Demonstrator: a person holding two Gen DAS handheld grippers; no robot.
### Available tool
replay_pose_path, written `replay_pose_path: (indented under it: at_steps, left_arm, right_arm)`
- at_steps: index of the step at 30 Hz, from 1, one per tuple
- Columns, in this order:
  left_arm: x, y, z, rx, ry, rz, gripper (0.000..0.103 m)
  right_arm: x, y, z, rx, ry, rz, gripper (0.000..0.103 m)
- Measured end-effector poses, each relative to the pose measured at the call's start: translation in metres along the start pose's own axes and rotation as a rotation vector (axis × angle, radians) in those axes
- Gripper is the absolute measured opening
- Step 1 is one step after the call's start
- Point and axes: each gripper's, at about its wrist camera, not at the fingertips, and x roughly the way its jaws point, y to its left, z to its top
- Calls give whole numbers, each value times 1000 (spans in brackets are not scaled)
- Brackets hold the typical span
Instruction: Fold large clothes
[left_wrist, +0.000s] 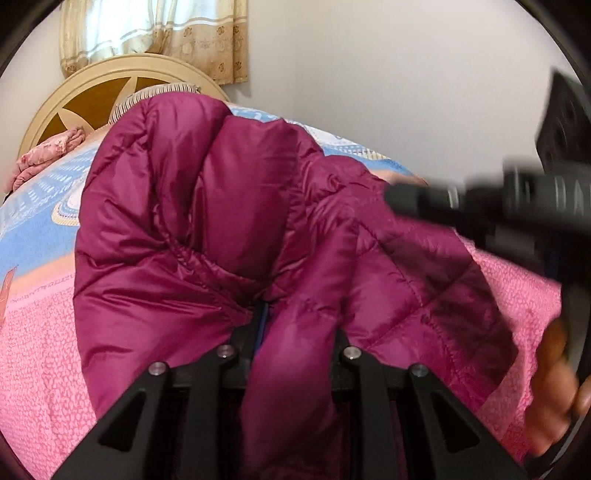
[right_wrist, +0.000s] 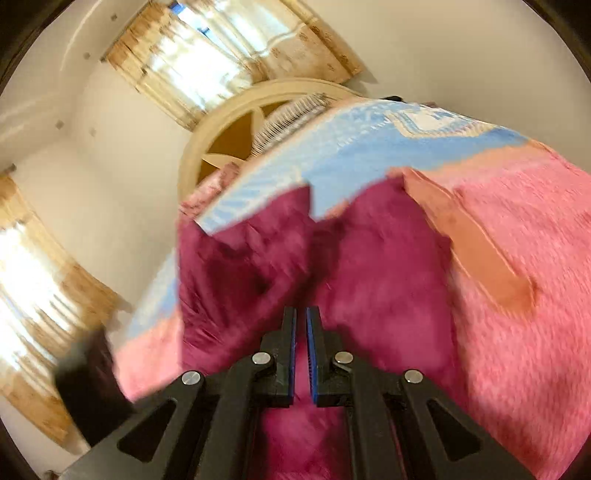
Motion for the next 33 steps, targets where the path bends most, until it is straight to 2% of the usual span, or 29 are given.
replay_pose_path:
  at_steps: [1, 3, 5, 7, 10, 13, 18, 20, 23, 26, 29, 33]
  left_arm:
    - [0, 2, 0, -11, 0, -9, 23]
    - [-1, 5, -3, -23, -1, -25, 23]
    - [-2, 9, -3, -31, -5, -38, 23]
    - [0, 16, -4, -39, -7, -51, 23]
    - [6, 27, -1, -46, -5, -59, 23]
    - [3, 26, -4, -50, -5, -61, 23]
    - [2, 32, -6, -55, -2, -68, 23]
    - [3, 35, -6, -64, 5, -73, 23]
    - [8, 34, 0, -61, 23, -56, 23]
    - [3, 31, 7, -66, 38, -43, 23]
    - [-7, 21, 18, -62, 39, -48, 23]
    - [-21, -3, 31, -4, 8, -45, 23]
  right_arm:
    - [6, 7, 7, -14, 9, 12, 7]
    - [19, 20, 16, -43, 41, 40, 20]
    - [28, 24, 17, -51, 49, 73, 73]
    - [36, 30, 14, -71, 52, 86, 77]
    - [47, 38, 10, -101, 75, 87, 77]
    - [58, 47, 7, -157, 99, 86, 65]
    - [88, 38, 8, -170, 155, 72, 48]
    - [95, 35, 6, -185, 169, 52, 30]
    - [98, 30, 5, -170, 171, 53, 12]
    - [90, 27, 8, -156, 149, 80, 7]
    - [70, 29, 16, -155, 124, 109, 6]
    - [42, 32, 31, -174, 85, 135, 6]
